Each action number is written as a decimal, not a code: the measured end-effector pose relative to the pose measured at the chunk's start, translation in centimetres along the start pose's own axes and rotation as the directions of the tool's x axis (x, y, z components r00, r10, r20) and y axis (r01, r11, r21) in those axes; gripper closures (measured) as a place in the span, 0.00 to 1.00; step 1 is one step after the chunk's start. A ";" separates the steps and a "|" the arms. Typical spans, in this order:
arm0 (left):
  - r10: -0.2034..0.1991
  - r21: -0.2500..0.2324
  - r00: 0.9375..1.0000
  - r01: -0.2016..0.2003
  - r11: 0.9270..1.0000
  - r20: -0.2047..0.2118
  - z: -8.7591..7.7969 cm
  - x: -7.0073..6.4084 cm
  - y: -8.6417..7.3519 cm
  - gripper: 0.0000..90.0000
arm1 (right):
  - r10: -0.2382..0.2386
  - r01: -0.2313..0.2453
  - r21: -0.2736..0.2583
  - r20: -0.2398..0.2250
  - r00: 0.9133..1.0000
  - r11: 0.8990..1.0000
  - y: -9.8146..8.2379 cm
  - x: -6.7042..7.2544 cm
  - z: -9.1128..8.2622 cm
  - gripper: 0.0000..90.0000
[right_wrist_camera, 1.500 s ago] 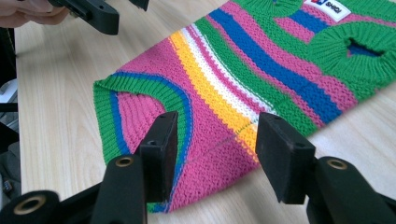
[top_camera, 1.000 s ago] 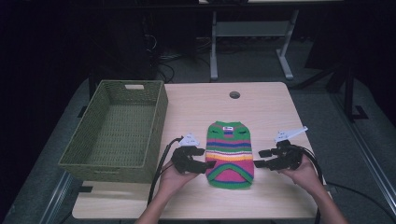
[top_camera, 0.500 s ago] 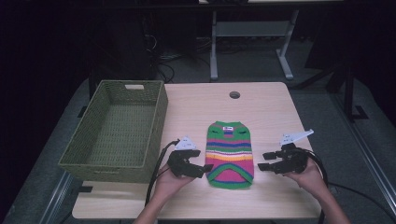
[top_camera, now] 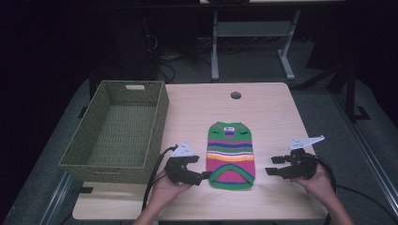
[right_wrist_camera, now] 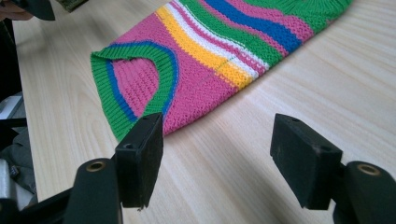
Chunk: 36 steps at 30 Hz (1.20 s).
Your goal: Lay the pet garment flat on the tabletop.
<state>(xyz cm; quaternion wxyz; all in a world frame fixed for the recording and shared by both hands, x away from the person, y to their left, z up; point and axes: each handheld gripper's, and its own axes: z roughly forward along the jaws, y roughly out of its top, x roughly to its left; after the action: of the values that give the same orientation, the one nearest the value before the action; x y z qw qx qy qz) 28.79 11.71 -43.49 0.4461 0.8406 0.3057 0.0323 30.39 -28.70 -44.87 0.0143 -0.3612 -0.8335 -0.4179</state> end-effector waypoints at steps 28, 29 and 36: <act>0.010 0.014 0.999 -0.010 1.000 -0.040 -1.9 -0.6 -2.5 0.23 | 0.010 -0.009 -0.016 0.027 1.000 1.000 -3.3 0.9 -1.0 0.37; 0.010 0.014 0.999 -0.009 1.000 -0.040 -1.9 -0.6 -2.6 0.23 | 0.015 -0.015 -0.011 0.026 1.000 1.000 -3.3 0.9 -1.0 0.37; -0.007 0.002 0.999 0.007 1.000 -0.040 -2.5 -0.6 -3.4 0.23 | 0.005 -0.005 -0.009 0.038 0.999 1.000 -4.0 1.3 -1.5 0.36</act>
<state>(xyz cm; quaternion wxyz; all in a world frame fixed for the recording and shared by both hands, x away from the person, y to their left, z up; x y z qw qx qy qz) 25.84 14.62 -44.44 0.4391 0.8391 0.3177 0.0473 26.52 -30.50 -46.22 -0.0021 -0.3712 -0.8307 -0.4149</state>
